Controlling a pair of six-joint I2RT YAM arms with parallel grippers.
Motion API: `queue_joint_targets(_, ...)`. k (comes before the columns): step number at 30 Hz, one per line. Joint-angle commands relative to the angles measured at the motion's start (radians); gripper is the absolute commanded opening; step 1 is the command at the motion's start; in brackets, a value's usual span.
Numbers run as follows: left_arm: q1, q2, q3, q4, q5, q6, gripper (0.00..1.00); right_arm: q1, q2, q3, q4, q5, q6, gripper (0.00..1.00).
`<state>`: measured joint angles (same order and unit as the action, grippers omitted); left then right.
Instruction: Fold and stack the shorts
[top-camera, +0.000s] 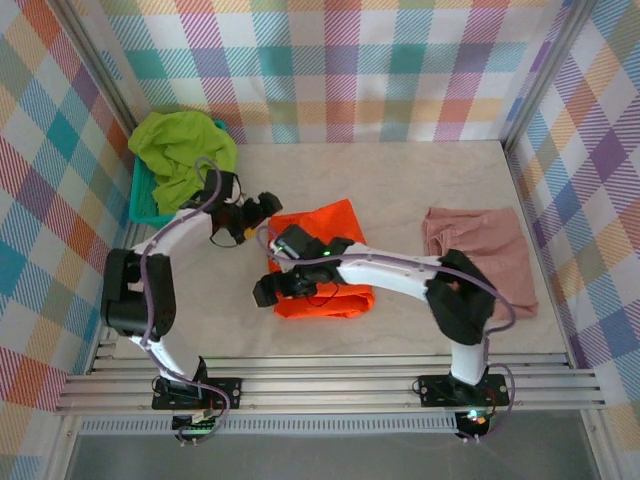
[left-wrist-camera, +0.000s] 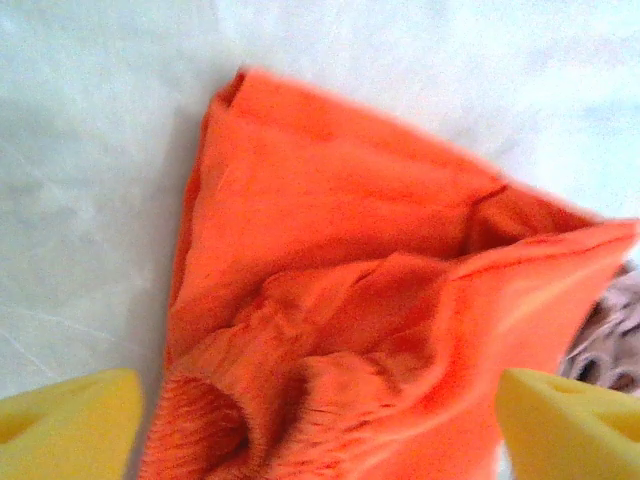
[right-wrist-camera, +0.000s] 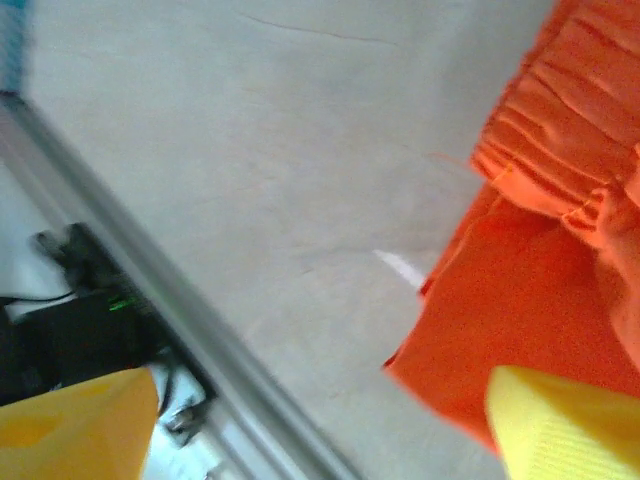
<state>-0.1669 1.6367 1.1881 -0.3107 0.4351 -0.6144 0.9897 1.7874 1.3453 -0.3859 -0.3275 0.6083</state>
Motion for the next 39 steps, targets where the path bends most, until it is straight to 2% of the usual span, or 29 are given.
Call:
queue_joint_targets(1,-0.006,-0.112,0.017,0.012,0.071,-0.045,1.00,-0.094,-0.161,-0.065,0.085,-0.057,0.006,1.00)
queue_joint_targets(5,-0.045,-0.191,-0.122,0.131,0.080,-0.152,1.00,-0.269,-0.196,-0.113,0.089,-0.094,0.008,0.99)
queue_joint_targets(10,-0.165,-0.284,-0.311,0.281,0.032,-0.264,1.00,-0.448,-0.074,-0.025,0.115,-0.196,0.026,0.99)
queue_joint_targets(14,-0.293,-0.314,-0.410,0.345,-0.071,-0.284,1.00,-0.510,0.112,0.140,0.084,-0.252,0.008,0.99)
queue_joint_targets(16,-0.329,-0.295,-0.454,0.386,-0.097,-0.298,1.00,-0.530,0.197,0.201,0.081,-0.266,0.018,1.00)
queue_joint_targets(22,-0.394,-0.177,-0.559,0.469,-0.176,-0.301,1.00,-0.578,0.394,0.306,0.089,-0.290,0.037,0.99)
queue_joint_targets(27,-0.408,-0.107,-0.657,0.538,-0.213,-0.325,1.00,-0.608,0.483,0.283,0.151,-0.323,0.085,0.99)
queue_joint_targets(30,-0.410,-0.096,-0.692,0.560,-0.217,-0.336,1.00,-0.612,0.477,0.272,0.172,-0.345,0.087,0.99)
queue_joint_targets(33,-0.410,-0.127,-0.683,0.522,-0.216,-0.327,1.00,-0.611,0.390,0.236,0.181,-0.350,0.059,0.99)
queue_joint_targets(39,-0.410,-0.302,-0.497,0.276,-0.214,-0.233,1.00,-0.620,0.092,0.065,0.094,-0.233,-0.121,0.99)
